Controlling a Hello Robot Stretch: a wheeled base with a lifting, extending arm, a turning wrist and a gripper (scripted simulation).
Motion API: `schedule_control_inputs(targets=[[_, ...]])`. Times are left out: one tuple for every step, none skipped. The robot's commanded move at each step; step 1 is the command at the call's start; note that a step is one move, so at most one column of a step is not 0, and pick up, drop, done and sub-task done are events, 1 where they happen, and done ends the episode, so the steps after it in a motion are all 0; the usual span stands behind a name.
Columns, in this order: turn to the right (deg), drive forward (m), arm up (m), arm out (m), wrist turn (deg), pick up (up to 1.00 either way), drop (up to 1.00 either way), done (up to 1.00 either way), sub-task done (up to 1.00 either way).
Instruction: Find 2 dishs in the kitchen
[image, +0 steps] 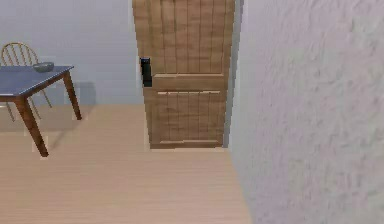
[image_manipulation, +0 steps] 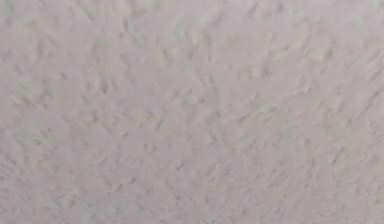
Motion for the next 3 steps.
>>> schedule_control_inputs(targets=[[-3.0, 0.0, 0.0, 0.0, 0.0, 0.0, 0.0, 0.0, 0.0], [0.0, 0.95, 0.0, 0.0, 0.0, 0.0, 0.0, 0.0, 0.0], [-45.0, 0.0, 0.0, 0.0, 0.0, 0.0, 0.0, 0.0, 0.0]])
